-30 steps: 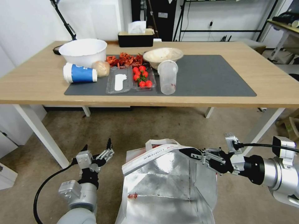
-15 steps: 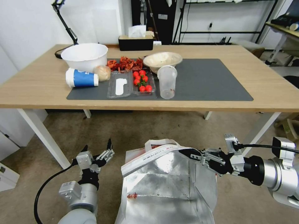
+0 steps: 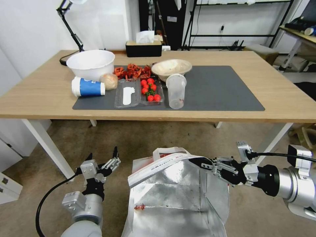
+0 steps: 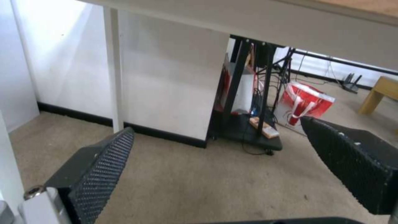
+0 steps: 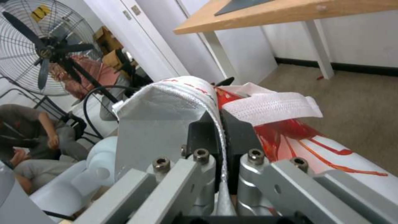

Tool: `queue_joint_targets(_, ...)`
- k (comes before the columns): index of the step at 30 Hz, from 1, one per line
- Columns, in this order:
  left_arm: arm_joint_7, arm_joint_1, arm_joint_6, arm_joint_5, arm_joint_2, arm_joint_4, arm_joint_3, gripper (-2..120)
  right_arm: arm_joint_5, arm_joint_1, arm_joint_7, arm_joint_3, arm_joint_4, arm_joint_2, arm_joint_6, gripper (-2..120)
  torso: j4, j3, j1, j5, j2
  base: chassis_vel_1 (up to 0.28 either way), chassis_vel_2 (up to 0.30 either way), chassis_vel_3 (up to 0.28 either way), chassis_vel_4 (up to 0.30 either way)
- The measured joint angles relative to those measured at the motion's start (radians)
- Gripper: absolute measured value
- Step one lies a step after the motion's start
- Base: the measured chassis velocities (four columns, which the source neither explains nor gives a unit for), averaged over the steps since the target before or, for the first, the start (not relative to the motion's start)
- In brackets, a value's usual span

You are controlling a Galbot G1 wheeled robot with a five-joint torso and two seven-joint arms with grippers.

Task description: Pick up the food delivery bag from the floor and place it on the table.

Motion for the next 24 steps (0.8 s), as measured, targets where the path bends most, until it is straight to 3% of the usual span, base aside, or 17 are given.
queue_joint_targets(24,-0.003,0.006,-0.001,0.005,-0.002,-0.015,-0.002,100,0.001,-0.025,-0.003,0.011,0.031,-0.001,-0.006,0,0.0,0.061,0.042,0.0,0.103,0.0,0.0,0.0,0.0)
